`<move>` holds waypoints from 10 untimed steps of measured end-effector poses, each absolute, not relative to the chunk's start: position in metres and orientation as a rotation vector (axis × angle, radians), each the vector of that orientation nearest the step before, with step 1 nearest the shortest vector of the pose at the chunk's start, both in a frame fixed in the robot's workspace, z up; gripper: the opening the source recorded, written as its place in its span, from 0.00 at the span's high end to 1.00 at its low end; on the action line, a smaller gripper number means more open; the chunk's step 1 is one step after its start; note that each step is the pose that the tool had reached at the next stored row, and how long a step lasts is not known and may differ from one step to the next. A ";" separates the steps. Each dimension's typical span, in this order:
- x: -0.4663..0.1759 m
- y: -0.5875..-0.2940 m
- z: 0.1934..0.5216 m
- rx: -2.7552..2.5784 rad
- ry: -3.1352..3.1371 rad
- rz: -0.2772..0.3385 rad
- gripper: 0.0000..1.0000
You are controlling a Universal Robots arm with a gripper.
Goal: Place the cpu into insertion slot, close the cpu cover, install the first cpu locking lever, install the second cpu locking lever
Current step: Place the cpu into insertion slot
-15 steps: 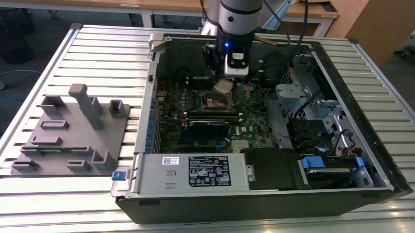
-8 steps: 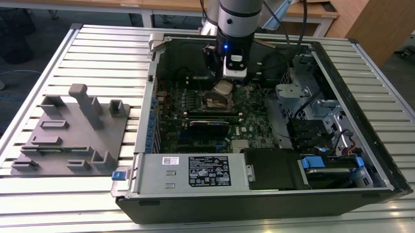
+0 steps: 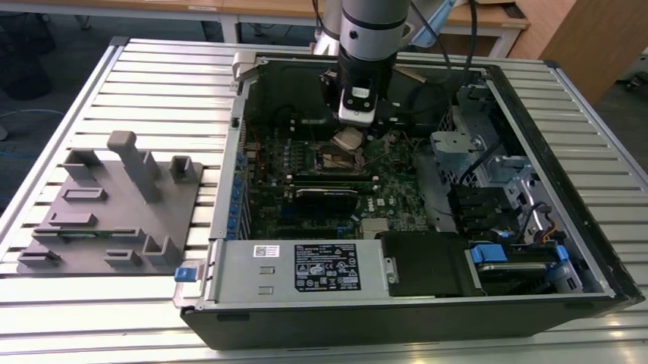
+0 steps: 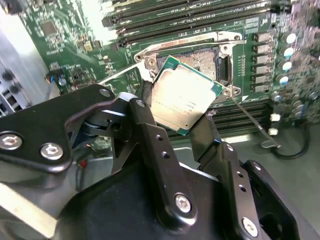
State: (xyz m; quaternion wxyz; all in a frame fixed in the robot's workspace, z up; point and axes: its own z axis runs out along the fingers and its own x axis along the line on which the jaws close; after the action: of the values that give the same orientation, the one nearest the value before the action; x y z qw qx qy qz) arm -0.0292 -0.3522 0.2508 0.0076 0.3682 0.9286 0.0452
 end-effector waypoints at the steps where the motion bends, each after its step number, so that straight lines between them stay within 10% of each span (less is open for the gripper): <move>1: -0.029 -0.352 0.250 1.177 2.892 0.141 0.46; 10: -0.029 -0.352 0.246 1.407 2.779 0.138 0.46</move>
State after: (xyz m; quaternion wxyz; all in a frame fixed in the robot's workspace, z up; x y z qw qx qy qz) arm -0.0292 -0.3522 0.2458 0.0116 0.4513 0.8912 0.0443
